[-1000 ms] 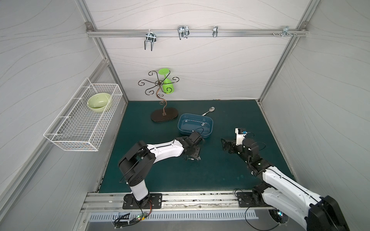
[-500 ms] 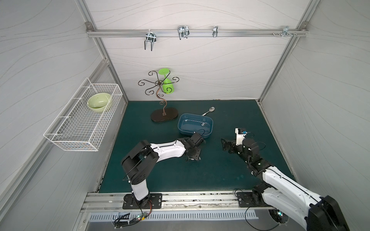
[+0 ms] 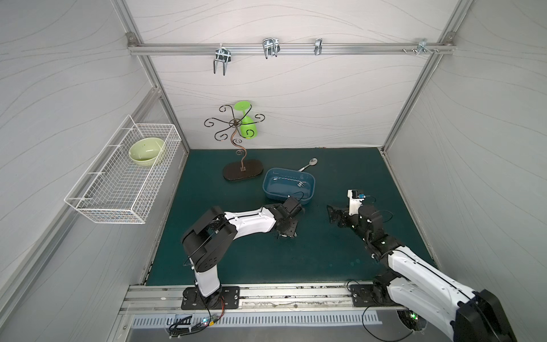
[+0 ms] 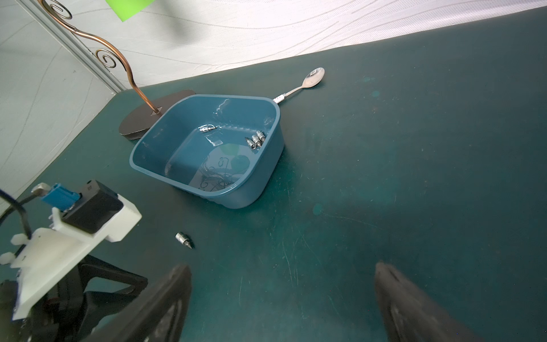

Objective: Put the bit on the desktop into the storage box
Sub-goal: Pick up the screwdriver bit from the center of the board.

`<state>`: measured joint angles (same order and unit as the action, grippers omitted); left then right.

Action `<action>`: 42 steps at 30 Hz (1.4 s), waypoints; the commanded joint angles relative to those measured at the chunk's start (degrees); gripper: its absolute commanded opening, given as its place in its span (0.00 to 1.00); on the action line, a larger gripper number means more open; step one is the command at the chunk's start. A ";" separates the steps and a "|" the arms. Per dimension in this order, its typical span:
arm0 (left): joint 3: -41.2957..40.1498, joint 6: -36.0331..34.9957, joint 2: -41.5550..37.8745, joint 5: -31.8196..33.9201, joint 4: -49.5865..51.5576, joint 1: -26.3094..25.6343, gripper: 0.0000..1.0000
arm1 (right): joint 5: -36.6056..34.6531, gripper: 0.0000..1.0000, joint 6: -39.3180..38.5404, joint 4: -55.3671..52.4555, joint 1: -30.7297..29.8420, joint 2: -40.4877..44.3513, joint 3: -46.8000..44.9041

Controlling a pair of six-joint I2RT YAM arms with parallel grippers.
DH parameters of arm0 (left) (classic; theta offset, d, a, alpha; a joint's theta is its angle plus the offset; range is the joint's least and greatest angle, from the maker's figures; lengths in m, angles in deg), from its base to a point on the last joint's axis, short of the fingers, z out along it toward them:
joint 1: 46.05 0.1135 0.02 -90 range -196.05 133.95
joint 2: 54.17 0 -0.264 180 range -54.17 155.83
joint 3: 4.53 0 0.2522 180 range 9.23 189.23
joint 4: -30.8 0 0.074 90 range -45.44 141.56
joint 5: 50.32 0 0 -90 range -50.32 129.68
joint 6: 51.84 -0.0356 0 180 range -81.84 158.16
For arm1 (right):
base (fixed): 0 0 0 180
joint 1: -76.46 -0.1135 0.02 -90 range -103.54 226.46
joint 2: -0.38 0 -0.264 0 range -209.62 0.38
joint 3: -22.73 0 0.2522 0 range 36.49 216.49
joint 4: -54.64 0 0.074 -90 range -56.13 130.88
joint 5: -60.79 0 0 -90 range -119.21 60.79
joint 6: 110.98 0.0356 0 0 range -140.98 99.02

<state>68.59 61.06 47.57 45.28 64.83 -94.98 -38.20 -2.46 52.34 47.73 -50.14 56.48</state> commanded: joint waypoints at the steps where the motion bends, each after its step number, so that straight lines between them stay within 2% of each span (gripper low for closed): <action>1: 2.17 0.58 0.92 1.29 0.61 -0.46 0.38 | -0.38 0.99 -0.04 -0.16 0.34 -0.06 1.19; 25: 2.00 0.80 1.00 0.62 0.50 -1.09 0.38 | -0.37 0.99 -0.06 -0.13 0.34 -0.28 1.19; 42: 2.25 1.90 1.77 3.89 3.00 -1.11 0.34 | -0.39 0.99 -0.07 -0.13 0.35 -0.28 1.19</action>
<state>68.61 62.44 48.31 47.64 66.77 -95.79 -38.20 -2.46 52.34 47.73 -50.19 56.48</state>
